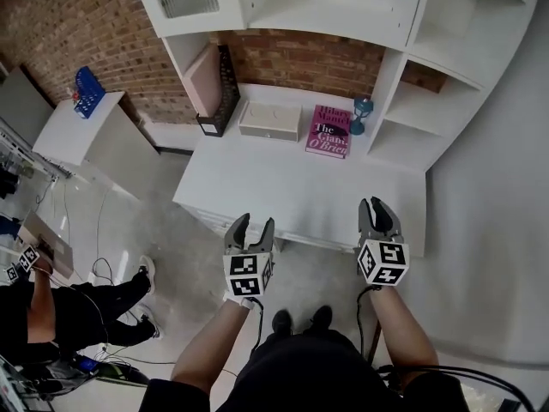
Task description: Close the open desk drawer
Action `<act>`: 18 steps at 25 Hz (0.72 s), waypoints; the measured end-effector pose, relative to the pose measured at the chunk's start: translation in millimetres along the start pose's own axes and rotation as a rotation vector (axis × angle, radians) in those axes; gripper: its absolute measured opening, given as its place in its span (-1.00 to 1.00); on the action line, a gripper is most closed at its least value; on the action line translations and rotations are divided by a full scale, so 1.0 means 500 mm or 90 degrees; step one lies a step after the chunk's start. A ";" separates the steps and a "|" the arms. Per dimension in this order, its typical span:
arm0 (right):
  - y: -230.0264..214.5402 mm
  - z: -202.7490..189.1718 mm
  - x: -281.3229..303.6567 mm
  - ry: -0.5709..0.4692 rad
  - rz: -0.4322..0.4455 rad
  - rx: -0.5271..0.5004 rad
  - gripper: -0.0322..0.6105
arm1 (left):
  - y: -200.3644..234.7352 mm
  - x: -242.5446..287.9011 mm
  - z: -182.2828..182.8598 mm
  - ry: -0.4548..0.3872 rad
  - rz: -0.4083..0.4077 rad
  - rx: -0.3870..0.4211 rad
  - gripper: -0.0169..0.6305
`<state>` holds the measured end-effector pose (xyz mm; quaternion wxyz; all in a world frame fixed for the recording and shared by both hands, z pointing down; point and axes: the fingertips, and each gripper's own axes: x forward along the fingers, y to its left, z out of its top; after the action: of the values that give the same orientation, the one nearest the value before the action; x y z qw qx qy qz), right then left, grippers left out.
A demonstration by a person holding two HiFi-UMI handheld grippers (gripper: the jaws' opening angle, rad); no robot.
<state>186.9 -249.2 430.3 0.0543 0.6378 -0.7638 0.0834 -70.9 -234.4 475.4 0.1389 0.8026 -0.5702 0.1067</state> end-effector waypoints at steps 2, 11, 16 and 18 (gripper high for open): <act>0.028 0.089 -0.010 -0.053 0.016 -0.018 -0.63 | -0.010 -0.016 0.083 -0.055 -0.011 0.023 -0.25; 0.146 0.392 -0.093 -0.249 0.079 -0.114 -0.63 | -0.096 -0.116 0.405 -0.273 -0.052 0.121 -0.25; 0.152 0.428 -0.127 -0.282 0.082 -0.130 -0.63 | -0.128 -0.156 0.465 -0.331 -0.052 0.165 -0.25; 0.145 0.425 -0.133 -0.281 0.077 -0.133 -0.62 | -0.137 -0.161 0.472 -0.335 -0.058 0.158 -0.25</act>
<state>132.3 -214.5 205.1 -0.0534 0.5848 -0.7982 -0.1343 -29.6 -222.9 220.5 -0.1082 0.8385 -0.5323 -0.0427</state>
